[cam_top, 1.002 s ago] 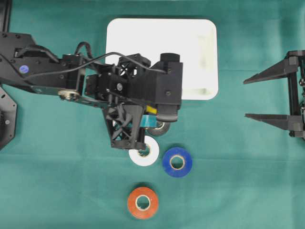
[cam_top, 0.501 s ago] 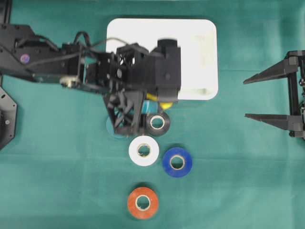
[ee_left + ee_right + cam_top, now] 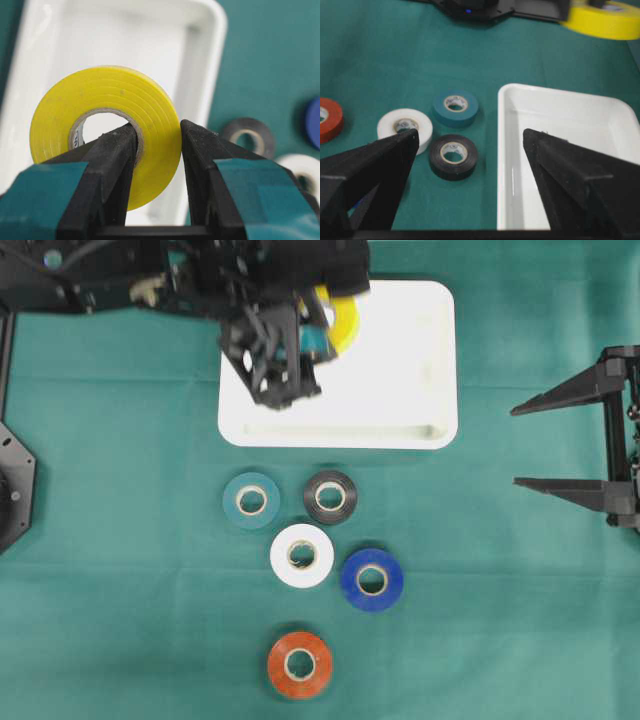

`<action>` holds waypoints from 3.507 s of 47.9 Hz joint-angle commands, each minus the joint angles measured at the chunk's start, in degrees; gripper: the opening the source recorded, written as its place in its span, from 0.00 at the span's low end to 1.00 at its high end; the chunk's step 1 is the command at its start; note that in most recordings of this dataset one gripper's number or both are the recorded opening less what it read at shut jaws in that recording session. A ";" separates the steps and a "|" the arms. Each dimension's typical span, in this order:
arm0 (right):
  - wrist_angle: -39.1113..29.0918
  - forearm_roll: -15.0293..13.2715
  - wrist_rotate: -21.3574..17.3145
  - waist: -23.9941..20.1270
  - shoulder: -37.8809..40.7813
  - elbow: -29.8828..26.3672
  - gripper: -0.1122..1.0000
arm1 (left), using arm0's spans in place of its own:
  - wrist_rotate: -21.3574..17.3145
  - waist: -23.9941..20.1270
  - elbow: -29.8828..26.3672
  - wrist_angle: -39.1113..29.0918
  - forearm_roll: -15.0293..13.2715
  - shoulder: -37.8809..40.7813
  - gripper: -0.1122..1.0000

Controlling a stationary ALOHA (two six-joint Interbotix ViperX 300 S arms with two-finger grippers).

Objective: Pick up the tape from a random location and place it into the white case.
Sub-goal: 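Carry the yellow tape roll left over the white tray, then lower the yellow tape into the tray and open the left gripper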

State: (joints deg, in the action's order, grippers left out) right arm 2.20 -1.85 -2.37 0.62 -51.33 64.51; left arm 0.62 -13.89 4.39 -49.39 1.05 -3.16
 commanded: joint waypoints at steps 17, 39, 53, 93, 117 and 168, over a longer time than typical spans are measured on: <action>-0.09 -0.09 0.00 0.62 0.09 -1.32 0.92 | -0.18 -4.83 -1.93 1.58 0.00 -1.41 0.31; -0.09 -0.09 0.00 0.97 0.09 -1.23 0.92 | -0.09 -4.83 -1.93 1.76 0.00 -1.32 0.31; -0.09 -0.09 0.00 0.97 0.09 -1.23 0.92 | 0.00 -4.83 -1.93 1.76 0.00 -1.32 0.31; -0.09 -0.09 0.18 1.14 0.18 -1.23 0.92 | 0.09 -4.83 -2.11 1.67 -0.09 -0.09 0.31; -0.88 -0.09 0.18 1.14 0.18 -1.14 0.92 | 0.18 -4.83 0.18 7.03 -0.09 7.56 0.31; -0.62 -0.09 0.18 1.14 0.97 -0.97 0.92 | 0.18 -5.36 6.77 21.18 -0.44 21.88 0.31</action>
State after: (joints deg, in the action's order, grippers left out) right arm 1.14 -1.85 -2.29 1.67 -50.63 64.51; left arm 0.88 -19.34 11.87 -28.56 0.70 19.95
